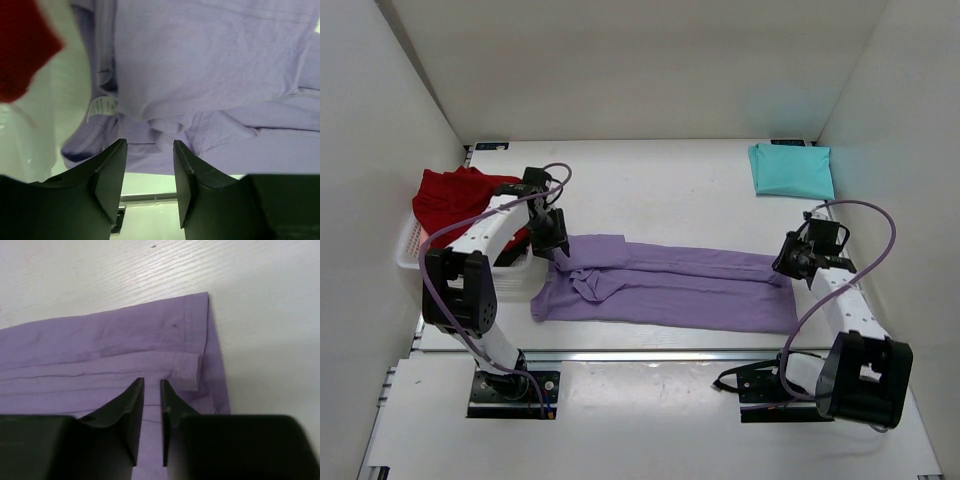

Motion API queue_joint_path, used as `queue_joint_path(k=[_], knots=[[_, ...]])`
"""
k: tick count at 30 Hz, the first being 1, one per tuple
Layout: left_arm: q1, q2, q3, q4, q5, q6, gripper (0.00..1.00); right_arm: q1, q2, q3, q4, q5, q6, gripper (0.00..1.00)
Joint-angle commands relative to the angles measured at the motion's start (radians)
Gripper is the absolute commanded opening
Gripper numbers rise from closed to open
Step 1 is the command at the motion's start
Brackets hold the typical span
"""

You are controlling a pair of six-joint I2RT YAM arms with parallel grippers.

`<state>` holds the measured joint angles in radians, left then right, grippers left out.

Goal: Fold and stack the t-shirts
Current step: Fold the other side of the tshirt into a rectangle

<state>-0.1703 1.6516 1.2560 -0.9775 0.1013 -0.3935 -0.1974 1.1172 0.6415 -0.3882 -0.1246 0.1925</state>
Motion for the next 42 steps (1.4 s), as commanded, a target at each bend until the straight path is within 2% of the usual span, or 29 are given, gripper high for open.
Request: queue_joint_path(k=[1, 6, 17, 24, 26, 27, 29, 30, 32, 35, 42], knots=[[-0.037, 0.011, 0.051, 0.042, 0.024, 0.011, 0.53, -0.007, 0.081, 0.047, 0.078, -0.041, 0.030, 0.18], [-0.055, 0.050, 0.054, 0.068, 0.014, 0.010, 0.63, 0.032, 0.182, 0.119, 0.020, -0.003, 0.025, 0.38], [-0.086, 0.079, -0.099, 0.157, -0.018, 0.008, 0.64, 0.039, 0.217, 0.112, 0.009, 0.039, 0.024, 0.46], [-0.097, 0.114, -0.127, 0.188, -0.026, 0.016, 0.50, 0.065, 0.289, 0.138, -0.011, 0.059, 0.024, 0.48], [-0.098, 0.120, -0.127, 0.186, -0.026, 0.016, 0.31, 0.072, 0.297, 0.139, -0.018, 0.054, 0.012, 0.38], [-0.098, 0.119, -0.124, 0.189, -0.020, 0.019, 0.17, 0.072, 0.290, 0.141, -0.027, 0.051, 0.015, 0.29], [-0.097, 0.111, -0.129, 0.188, -0.015, 0.019, 0.03, 0.073, 0.277, 0.139, -0.026, 0.045, 0.025, 0.13], [-0.094, 0.111, -0.129, 0.184, -0.023, 0.018, 0.00, 0.073, 0.274, 0.136, -0.028, 0.040, 0.024, 0.12], [-0.084, 0.102, -0.127, 0.181, -0.023, 0.019, 0.00, 0.070, 0.244, 0.130, -0.031, 0.040, 0.032, 0.05], [-0.086, 0.082, -0.124, 0.169, -0.012, 0.021, 0.00, 0.069, 0.208, 0.115, -0.049, 0.029, 0.035, 0.00], [-0.072, 0.031, -0.165, 0.171, -0.003, 0.024, 0.00, 0.072, 0.135, 0.081, -0.084, 0.010, 0.015, 0.00]])
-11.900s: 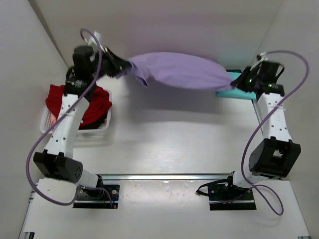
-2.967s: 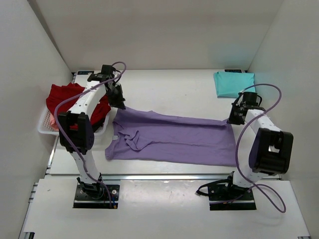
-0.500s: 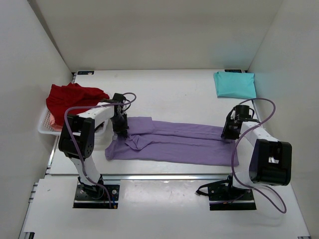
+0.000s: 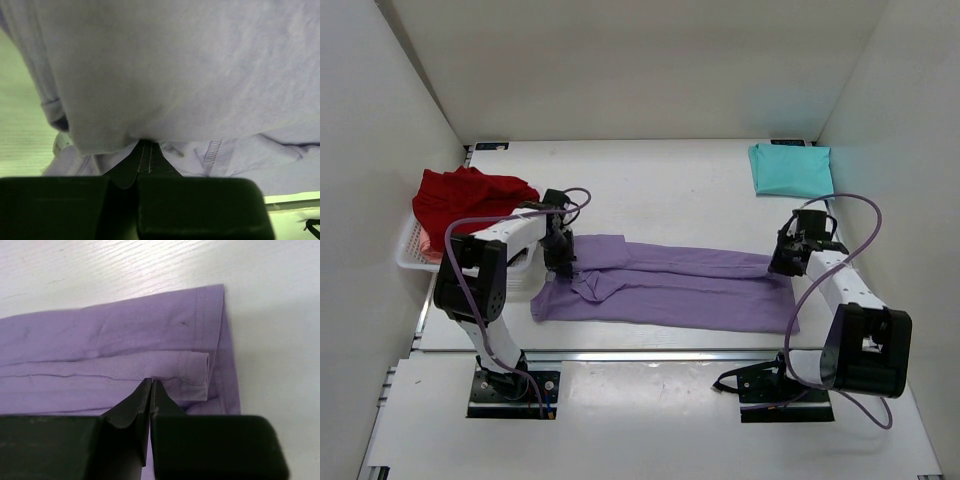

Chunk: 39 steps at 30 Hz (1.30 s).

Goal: Fold and stack the t-shirts
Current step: Fold the other side of the tshirt into a rectangle

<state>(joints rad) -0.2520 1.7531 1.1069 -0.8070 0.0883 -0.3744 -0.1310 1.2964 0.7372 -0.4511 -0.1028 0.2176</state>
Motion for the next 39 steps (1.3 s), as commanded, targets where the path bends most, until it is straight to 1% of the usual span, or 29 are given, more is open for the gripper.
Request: queue_joint_path(k=[1, 10, 15, 18, 20, 22, 24, 25, 27, 28, 29, 31, 35, 39], knots=[[0.014, -0.079, -0.027, 0.003, 0.008, 0.003, 0.00, 0.002, -0.043, -0.021, -0.037, -0.017, -0.015, 0.00], [0.023, -0.115, -0.061, 0.005, 0.013, -0.003, 0.00, -0.028, -0.155, -0.094, -0.107, -0.046, -0.052, 0.00], [0.022, -0.125, -0.067, -0.004, -0.005, -0.004, 0.00, -0.055, -0.164, -0.102, -0.147, -0.061, -0.076, 0.00], [0.022, -0.132, -0.070, -0.011, -0.021, -0.011, 0.00, -0.044, -0.151, -0.090, -0.164, -0.055, -0.070, 0.00], [0.028, -0.138, -0.064, -0.017, -0.015, -0.011, 0.01, -0.032, -0.135, -0.065, -0.204, -0.043, -0.064, 0.00], [0.039, -0.155, -0.053, -0.011, -0.012, -0.021, 0.05, -0.015, -0.117, -0.049, -0.230, -0.029, -0.057, 0.00], [0.033, -0.165, -0.024, 0.012, 0.027, -0.017, 0.11, -0.022, -0.102, -0.050, -0.247, -0.035, -0.053, 0.00], [0.030, -0.168, -0.019, 0.026, 0.037, -0.024, 0.15, -0.028, -0.095, -0.038, -0.247, -0.040, -0.047, 0.00], [0.001, -0.158, 0.039, 0.043, 0.068, -0.021, 0.23, -0.035, -0.086, -0.018, -0.264, -0.054, -0.034, 0.00], [-0.015, -0.138, 0.077, 0.051, 0.064, -0.029, 0.30, -0.033, -0.069, -0.013, -0.283, -0.054, -0.029, 0.00], [-0.039, -0.118, 0.086, 0.064, 0.080, -0.032, 0.33, -0.027, -0.071, -0.006, -0.294, -0.055, -0.017, 0.00], [-0.062, -0.095, 0.135, 0.078, 0.096, -0.044, 0.37, -0.019, -0.051, 0.010, -0.313, -0.055, 0.012, 0.00], [-0.092, -0.047, 0.166, 0.110, 0.129, -0.077, 0.43, 0.008, -0.014, 0.033, -0.345, -0.054, 0.037, 0.00], [-0.112, -0.011, 0.208, 0.115, 0.131, -0.070, 0.46, 0.018, 0.038, 0.064, -0.391, -0.063, 0.061, 0.00]])
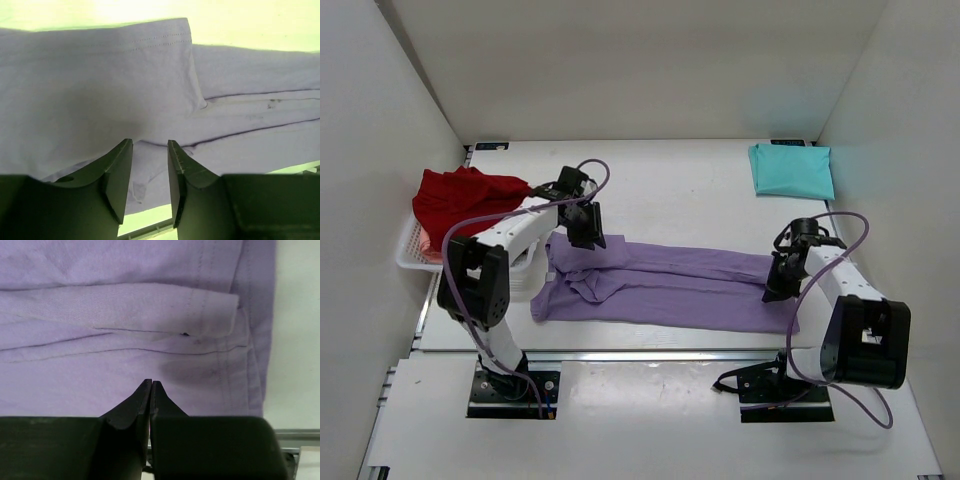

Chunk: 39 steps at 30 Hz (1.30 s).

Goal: Fold and stack the t-shirts
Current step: Fold the other side of the tshirt into a rectangle

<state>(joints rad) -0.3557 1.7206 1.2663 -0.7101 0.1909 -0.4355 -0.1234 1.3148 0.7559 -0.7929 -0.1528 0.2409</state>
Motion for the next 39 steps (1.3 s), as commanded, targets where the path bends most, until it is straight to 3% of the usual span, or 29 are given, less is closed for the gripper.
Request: queue_joint_path(k=[1, 14, 32, 34, 39], knots=[[-0.015, 0.043, 0.067, 0.017, 0.028, -0.003, 0.46, 0.004, 0.029, 0.045, -0.048, -0.030, 0.037, 0.00], [-0.118, 0.218, 0.231, -0.048, -0.028, 0.040, 0.52, 0.021, 0.003, -0.004, -0.077, -0.024, 0.113, 0.00], [-0.192, 0.290, 0.203, -0.014, -0.129, -0.012, 0.62, 0.013, -0.062, -0.079, -0.052, -0.042, 0.141, 0.00], [-0.197, 0.296, 0.205, -0.018, -0.139, -0.014, 0.54, 0.013, -0.065, -0.075, -0.051, -0.036, 0.137, 0.00], [-0.207, 0.284, 0.186, -0.034, -0.128, -0.011, 0.16, 0.016, -0.051, -0.076, -0.051, -0.047, 0.130, 0.00]])
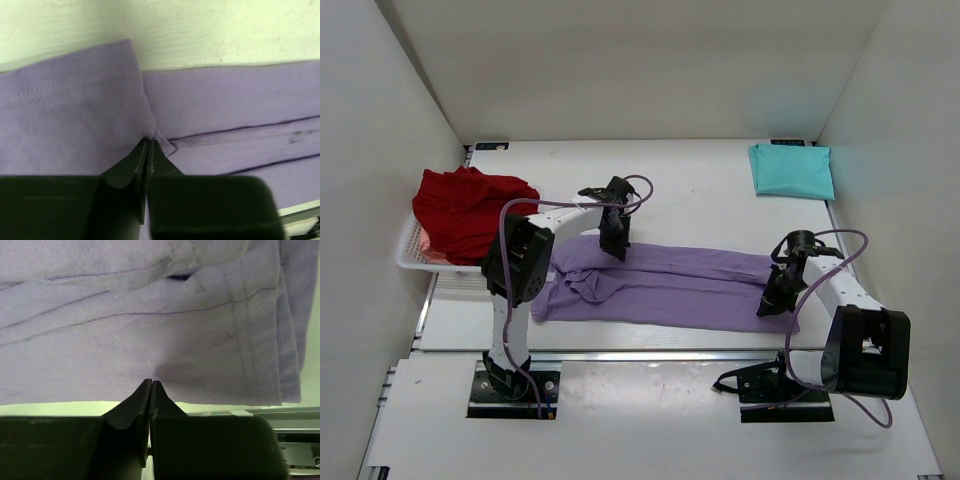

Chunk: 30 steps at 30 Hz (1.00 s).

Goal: Fold and stack the t-shirts
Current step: Fold the other side of the tshirt into a rectangle

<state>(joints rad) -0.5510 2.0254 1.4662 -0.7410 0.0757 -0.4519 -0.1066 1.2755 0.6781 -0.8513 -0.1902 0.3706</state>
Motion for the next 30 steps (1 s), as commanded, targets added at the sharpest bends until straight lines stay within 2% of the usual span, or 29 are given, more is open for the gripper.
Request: queue_joint_path(k=[1, 4, 15, 18, 21, 25, 26, 28, 30], knots=[[-0.006, -0.024, -0.023, -0.006, -0.013, 0.002, 0.11, -0.002, -0.013, 0.005, 0.001, -0.009, 0.001, 0.00], [-0.018, -0.060, -0.049, -0.006, -0.002, 0.004, 0.01, -0.019, -0.007, 0.012, -0.015, -0.012, -0.010, 0.00], [-0.023, -0.166, -0.155, -0.012, 0.018, 0.005, 0.03, -0.061, -0.013, 0.031, -0.071, 0.005, -0.033, 0.01], [-0.024, -0.182, -0.171, -0.014, 0.018, 0.002, 0.09, -0.064, -0.037, 0.055, -0.072, 0.000, -0.039, 0.01], [-0.020, -0.195, -0.179, -0.006, 0.018, 0.001, 0.17, -0.030, -0.086, 0.090, 0.027, -0.034, -0.033, 0.02], [-0.012, -0.195, -0.168, -0.026, 0.021, 0.012, 0.21, 0.001, -0.073, 0.149, 0.112, -0.041, -0.002, 0.05], [-0.007, -0.195, -0.161, -0.035, 0.024, 0.018, 0.30, 0.004, -0.059, 0.164, 0.133, -0.046, -0.001, 0.05], [0.000, -0.200, -0.139, -0.052, 0.012, 0.018, 0.40, 0.016, -0.028, 0.181, 0.175, -0.055, 0.001, 0.10], [0.016, -0.214, -0.121, -0.054, 0.000, 0.015, 0.46, 0.025, 0.004, 0.195, 0.231, -0.040, -0.018, 0.12]])
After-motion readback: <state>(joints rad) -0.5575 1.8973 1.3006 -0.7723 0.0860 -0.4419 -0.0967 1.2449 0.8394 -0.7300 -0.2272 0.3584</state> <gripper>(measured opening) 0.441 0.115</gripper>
